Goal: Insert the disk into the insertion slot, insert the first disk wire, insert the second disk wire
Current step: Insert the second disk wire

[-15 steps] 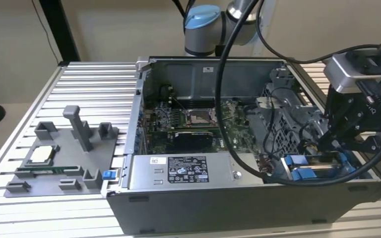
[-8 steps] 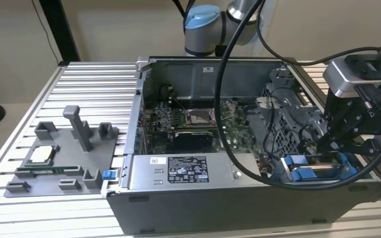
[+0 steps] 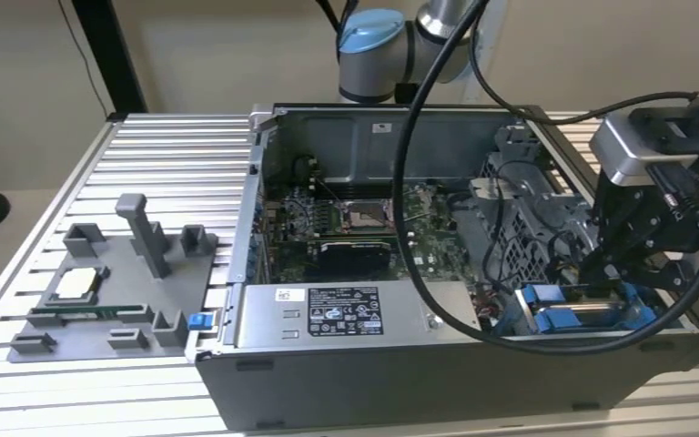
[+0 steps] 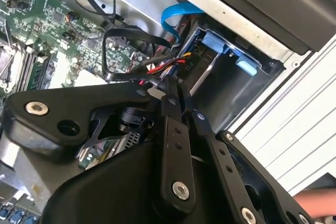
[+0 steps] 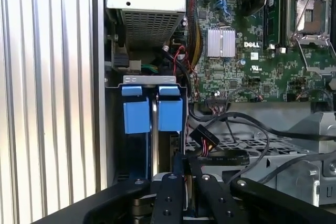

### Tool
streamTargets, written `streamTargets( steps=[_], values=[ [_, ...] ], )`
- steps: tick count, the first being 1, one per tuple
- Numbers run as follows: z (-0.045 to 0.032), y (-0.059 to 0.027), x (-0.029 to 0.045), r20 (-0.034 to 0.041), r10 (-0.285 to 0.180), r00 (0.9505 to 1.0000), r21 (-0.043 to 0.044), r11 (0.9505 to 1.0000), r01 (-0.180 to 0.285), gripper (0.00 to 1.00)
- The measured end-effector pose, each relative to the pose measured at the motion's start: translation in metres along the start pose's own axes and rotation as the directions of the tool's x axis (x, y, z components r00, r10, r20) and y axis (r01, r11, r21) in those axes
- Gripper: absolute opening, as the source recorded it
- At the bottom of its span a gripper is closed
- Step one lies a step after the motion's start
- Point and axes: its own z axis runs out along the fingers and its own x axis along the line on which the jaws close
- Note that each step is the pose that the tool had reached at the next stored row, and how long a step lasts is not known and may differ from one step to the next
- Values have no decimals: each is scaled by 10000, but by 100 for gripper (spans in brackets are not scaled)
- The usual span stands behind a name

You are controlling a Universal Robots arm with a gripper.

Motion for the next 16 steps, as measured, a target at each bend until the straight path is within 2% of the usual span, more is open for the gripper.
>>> streamTargets(
  steps=[5,16],
  values=[
    [24,-1,5,83,0,10000,-2,10000,0,0],
    [22,-22,26,86,-2,10000,-3,10000,2,0]
  ],
)
